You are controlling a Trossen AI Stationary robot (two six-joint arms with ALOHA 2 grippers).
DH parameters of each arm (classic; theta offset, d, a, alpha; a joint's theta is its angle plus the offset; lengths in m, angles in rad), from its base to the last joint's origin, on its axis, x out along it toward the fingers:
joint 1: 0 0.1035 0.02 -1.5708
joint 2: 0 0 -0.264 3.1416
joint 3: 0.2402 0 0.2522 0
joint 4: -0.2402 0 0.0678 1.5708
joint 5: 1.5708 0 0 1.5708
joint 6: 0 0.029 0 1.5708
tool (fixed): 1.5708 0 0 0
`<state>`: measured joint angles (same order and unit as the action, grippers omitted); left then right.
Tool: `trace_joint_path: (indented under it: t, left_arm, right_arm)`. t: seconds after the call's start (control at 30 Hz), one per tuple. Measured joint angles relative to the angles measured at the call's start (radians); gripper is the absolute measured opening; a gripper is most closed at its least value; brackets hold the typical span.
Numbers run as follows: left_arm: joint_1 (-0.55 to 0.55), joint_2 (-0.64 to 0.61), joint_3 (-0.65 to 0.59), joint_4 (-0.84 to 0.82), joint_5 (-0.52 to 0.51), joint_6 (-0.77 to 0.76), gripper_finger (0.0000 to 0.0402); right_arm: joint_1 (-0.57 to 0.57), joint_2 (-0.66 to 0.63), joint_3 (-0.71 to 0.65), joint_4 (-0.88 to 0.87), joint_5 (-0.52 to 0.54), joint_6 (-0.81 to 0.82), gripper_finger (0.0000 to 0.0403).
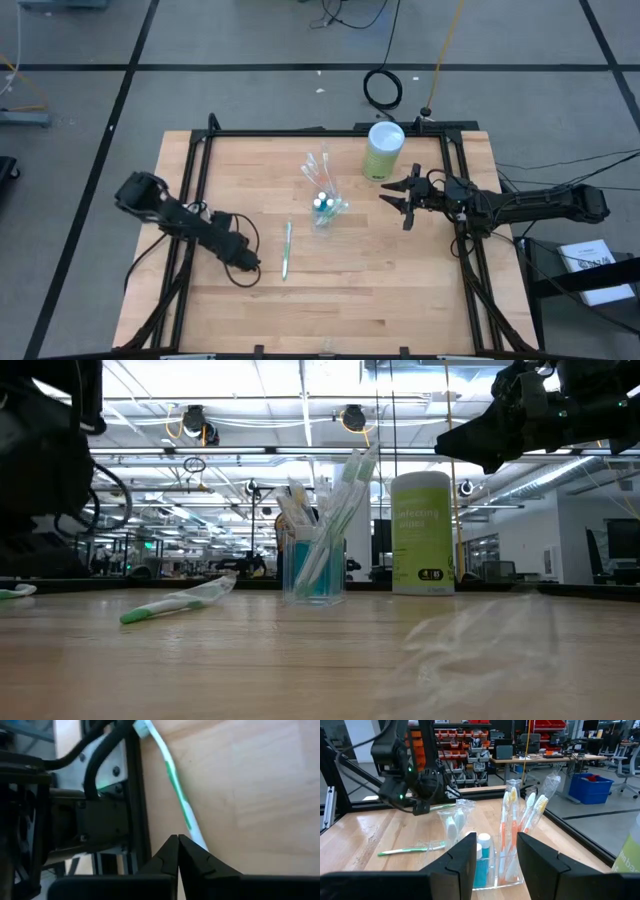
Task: Pick & Place toothbrushing station
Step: Put the green toothbrush with the other green toothbrushes in the transparent organizer
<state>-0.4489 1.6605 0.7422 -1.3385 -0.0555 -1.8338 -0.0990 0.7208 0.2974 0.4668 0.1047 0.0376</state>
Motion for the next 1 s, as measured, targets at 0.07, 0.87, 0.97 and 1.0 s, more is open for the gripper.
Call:
trace_joint_path:
  t: [0.07,0.87,0.97,1.0]
  left_arm:
    - [0.006,0.036,0.000,0.000,-0.003,-0.002,0.0005]
    - [0.118,0.124,0.081,0.214,-0.118,0.274,0.0005]
    - [0.119,0.124,0.128,0.273,-0.263,0.354,0.0012]
    - [0.119,0.124,0.144,0.299,-0.320,0.389,0.0016]
  right_arm:
    - [0.000,0.000,0.000,0.000,0.000,0.000,0.0130]
    - [0.000,0.000,0.000,0.007,0.000,-0.012,0.0130]
    - [0.000,0.000,0.000,0.016,0.000,-0.014,0.0130]
    - [0.000,0.000,0.000,0.016,0.000,-0.015,0.0130]
